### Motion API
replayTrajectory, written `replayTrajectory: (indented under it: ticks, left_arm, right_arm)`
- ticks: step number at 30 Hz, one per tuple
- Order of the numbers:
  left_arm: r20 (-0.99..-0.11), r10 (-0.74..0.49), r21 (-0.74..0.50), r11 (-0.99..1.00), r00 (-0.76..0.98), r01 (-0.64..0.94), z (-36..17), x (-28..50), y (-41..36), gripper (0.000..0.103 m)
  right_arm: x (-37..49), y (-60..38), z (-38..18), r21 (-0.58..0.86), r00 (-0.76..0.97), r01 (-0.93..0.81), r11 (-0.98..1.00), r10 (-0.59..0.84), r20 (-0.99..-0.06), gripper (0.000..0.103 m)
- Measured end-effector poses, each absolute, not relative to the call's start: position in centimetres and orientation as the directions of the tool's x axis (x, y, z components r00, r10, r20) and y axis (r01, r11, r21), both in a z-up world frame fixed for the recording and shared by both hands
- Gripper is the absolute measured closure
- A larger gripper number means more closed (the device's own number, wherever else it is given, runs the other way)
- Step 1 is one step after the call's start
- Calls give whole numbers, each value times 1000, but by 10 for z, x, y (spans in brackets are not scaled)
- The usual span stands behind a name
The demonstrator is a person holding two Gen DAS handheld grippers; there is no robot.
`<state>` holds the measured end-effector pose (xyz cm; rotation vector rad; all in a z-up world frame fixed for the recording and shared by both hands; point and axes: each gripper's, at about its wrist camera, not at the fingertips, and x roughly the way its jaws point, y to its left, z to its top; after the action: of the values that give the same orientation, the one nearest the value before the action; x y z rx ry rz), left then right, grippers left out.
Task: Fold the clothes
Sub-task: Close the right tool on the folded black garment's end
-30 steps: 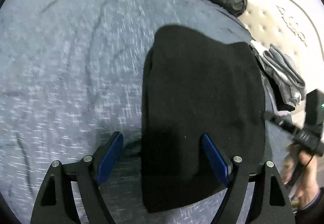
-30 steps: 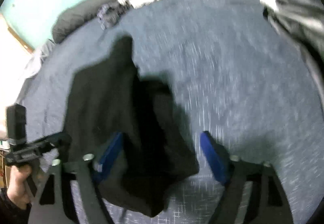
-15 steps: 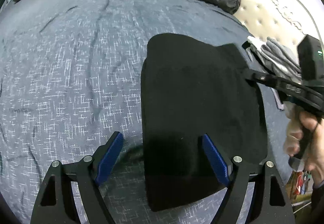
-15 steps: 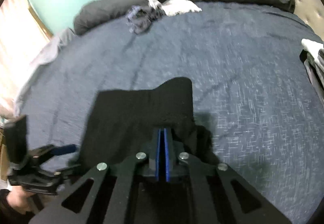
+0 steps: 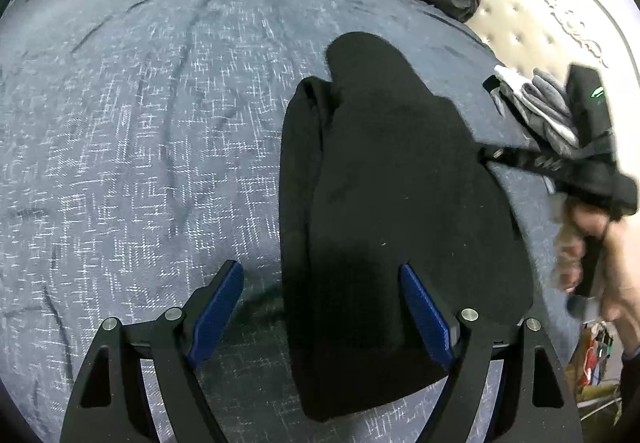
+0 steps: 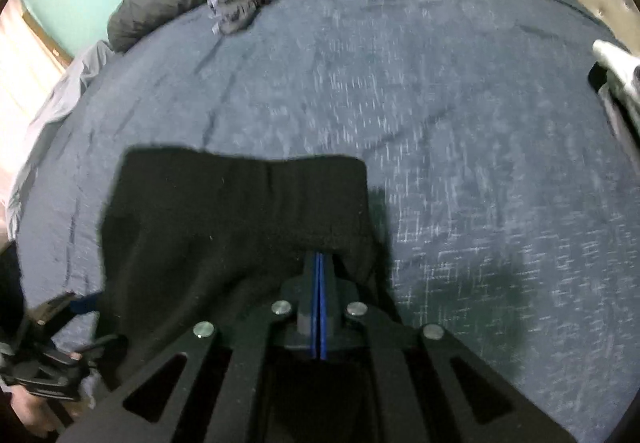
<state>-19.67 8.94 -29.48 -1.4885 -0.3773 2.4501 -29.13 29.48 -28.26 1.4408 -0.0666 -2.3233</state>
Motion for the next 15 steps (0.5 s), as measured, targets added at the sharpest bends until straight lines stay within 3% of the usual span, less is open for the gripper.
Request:
replayTrajectory:
  ticks: [3,9,15]
  left_arm:
    - [-828,340,-343,-936,-446,-76,-295,-193,88,19]
    - [-830,333,-339,-938,-448,-68,-290,-186,86,19]
    - [-819,343,-349,-934,-461,-75,-278,-178,79,19]
  right_arm:
    - [-263,291,-261,268,-413,341,-901,-400,-818,103]
    - [-227,277,-290,173,-389,380,-909,-326,-862,103]
    - [-222,306,-274,269,-428,295,-917,-378,-821,100]
